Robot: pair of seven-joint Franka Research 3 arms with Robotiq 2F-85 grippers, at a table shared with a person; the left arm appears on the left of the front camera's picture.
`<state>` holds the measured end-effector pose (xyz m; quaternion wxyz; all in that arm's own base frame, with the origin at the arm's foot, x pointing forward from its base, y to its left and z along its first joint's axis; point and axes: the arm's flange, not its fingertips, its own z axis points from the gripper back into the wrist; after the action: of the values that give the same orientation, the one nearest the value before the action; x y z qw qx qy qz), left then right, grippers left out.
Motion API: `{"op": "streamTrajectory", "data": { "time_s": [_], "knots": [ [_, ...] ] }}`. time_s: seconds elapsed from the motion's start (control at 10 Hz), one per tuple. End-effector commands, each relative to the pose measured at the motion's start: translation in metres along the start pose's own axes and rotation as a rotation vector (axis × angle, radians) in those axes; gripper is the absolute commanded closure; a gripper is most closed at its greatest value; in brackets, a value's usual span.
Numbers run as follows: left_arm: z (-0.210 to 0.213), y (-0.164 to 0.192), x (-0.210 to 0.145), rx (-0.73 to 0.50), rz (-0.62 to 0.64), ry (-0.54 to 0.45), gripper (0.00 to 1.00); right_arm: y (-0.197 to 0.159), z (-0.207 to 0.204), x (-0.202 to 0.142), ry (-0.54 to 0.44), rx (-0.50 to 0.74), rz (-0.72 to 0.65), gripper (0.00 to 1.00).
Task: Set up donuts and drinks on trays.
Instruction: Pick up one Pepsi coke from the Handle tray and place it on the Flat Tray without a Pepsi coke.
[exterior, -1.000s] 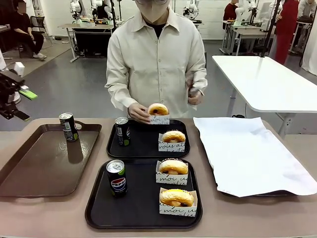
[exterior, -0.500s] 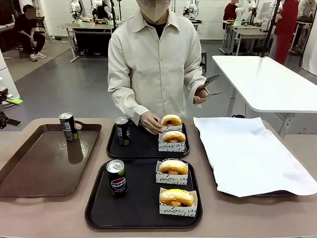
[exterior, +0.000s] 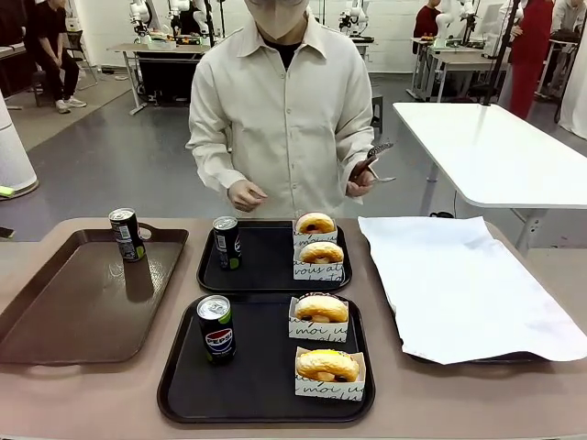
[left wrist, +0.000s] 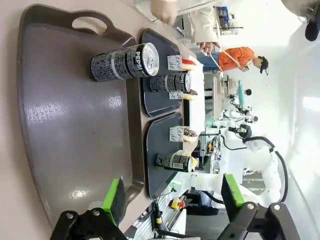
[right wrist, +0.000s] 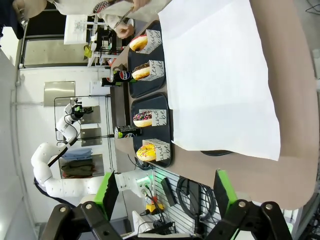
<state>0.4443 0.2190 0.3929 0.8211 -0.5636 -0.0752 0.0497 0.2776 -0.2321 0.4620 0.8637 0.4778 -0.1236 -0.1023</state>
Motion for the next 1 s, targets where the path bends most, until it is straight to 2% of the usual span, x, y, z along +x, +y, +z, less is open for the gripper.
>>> {"op": "streamTrajectory", "data": {
  "time_s": [0.0,0.1,0.2,0.9],
  "knots": [
    [0.009,-0.005,-0.004,-0.012,-0.004,-0.043,0.00,0.001,0.000,0.001,-0.002,0.018,0.012,0.00],
    [0.008,-0.010,0.001,-0.036,0.027,-0.030,0.00,0.001,0.000,0.001,-0.002,0.018,0.012,0.00],
    [0.009,0.001,-0.003,0.002,0.002,-0.018,0.00,0.001,0.000,0.001,-0.002,0.018,0.012,0.00],
    [0.009,0.001,-0.003,0.002,0.002,-0.018,0.00,0.001,0.000,0.001,-0.002,0.018,0.012,0.00]
  ]
}}
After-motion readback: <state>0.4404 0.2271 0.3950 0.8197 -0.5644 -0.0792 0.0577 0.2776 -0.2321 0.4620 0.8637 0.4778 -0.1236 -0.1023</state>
